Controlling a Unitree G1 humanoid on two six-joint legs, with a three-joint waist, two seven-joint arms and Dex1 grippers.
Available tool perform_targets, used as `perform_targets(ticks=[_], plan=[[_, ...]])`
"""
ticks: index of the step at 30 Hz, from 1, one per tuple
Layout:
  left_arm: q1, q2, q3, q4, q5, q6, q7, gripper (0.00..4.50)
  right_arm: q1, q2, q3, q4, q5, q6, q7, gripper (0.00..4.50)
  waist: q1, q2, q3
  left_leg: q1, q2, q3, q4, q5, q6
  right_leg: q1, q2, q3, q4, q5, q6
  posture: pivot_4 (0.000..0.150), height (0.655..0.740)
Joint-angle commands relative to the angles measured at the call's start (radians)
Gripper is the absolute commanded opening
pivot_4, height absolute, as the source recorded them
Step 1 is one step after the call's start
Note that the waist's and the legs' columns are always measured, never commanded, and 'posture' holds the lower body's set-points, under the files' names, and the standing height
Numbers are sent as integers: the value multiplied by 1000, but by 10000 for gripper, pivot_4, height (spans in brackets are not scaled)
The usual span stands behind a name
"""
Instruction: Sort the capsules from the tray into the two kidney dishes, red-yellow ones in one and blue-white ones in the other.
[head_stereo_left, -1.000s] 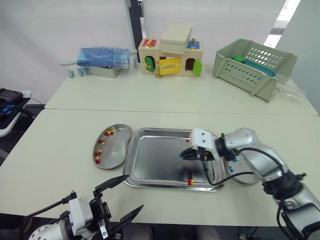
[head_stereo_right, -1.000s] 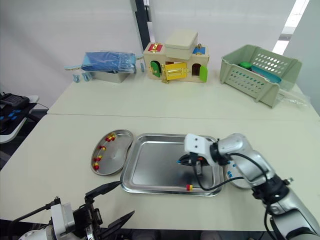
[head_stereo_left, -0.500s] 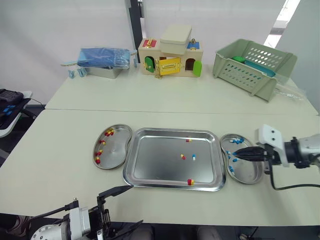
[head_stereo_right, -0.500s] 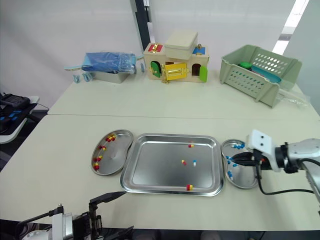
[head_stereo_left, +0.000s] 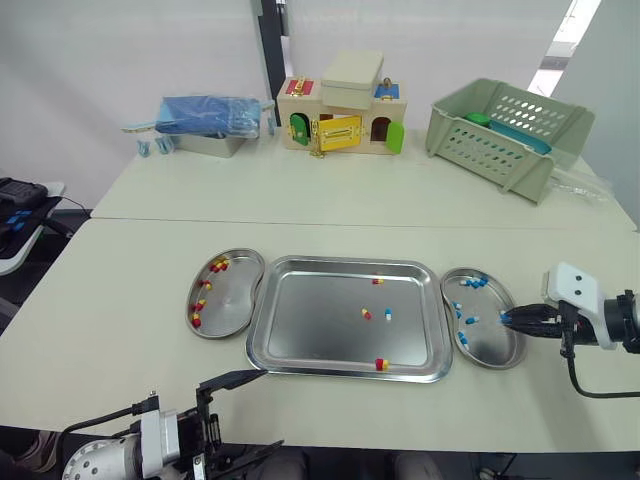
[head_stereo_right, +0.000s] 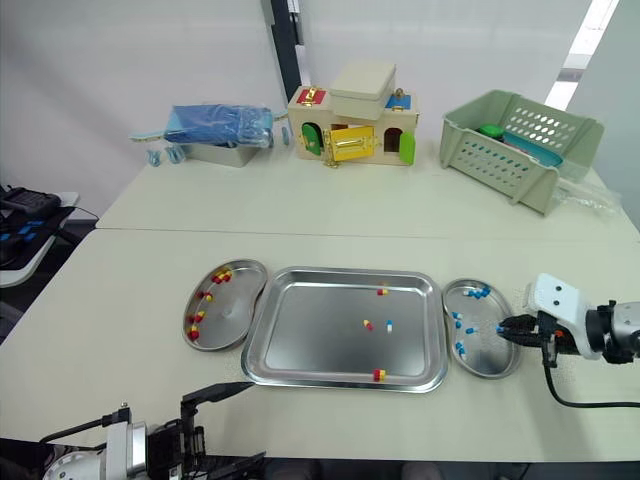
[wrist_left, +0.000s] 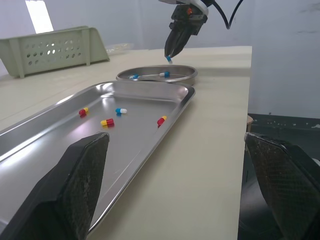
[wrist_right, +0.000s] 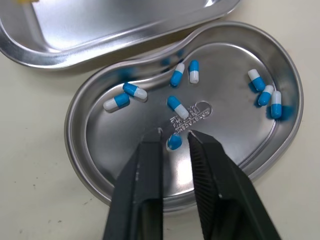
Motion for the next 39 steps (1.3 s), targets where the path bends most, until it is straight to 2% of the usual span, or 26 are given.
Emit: perform_targets(ticks=[1,6,9,10,16,22,28,34,39], plan=[[20,0,11,-25,-9,-8,14,45000,0,-19,-19,1,8,-21,7,19001,0,0,0,0,0,0,0,0,0,0,0,0,0,0,0,1500,7400],[26,5,13,-45,-5,0,37,45000,-8,-24,-27,16,13,-26,18,32717,1,0,0,0,0,0,0,0,0,0,0,0,0,0,0,1500,7400],[20,5,15,-59,1,15,68,45000,-11,-19,-54,27,31,-24,18,43069,1,0,0,0,0,0,0,0,0,0,0,0,0,0,0,1500,7400],[17,7,16,-62,3,17,76,45000,-8,-18,-65,31,37,-24,19,44672,1,0,0,0,0,0,0,0,0,0,0,0,0,0,0,1500,7400],[-14,42,112,-91,0,152,244,45000,57,-18,-202,79,88,-32,46,44672,3,-1,0,0,0,-1,0,0,0,1,0,-1,0,0,0,1500,7400],[5,202,320,33,-7,319,291,45000,134,4,-294,254,81,-164,80,44672,-2,-1,1,1,0,0,0,0,0,1,0,0,0,0,0,1500,7400],[-46,345,461,233,67,421,335,45000,162,26,-309,378,73,-287,68,44672,-4,-1,1,2,0,0,-1,0,0,1,0,0,0,0,0,1500,7400],[-207,446,467,484,153,367,317,45000,144,94,-279,427,87,-336,30,44672,-4,0,1,2,0,0,-1,0,0,1,0,0,0,0,0,1500,7400],[-287,498,435,584,205,386,289,45000,153,109,-287,408,93,-339,15,44672,-11,0,1,2,0,1,-2,0,0,0,0,0,1,0,0,1500,7400]])
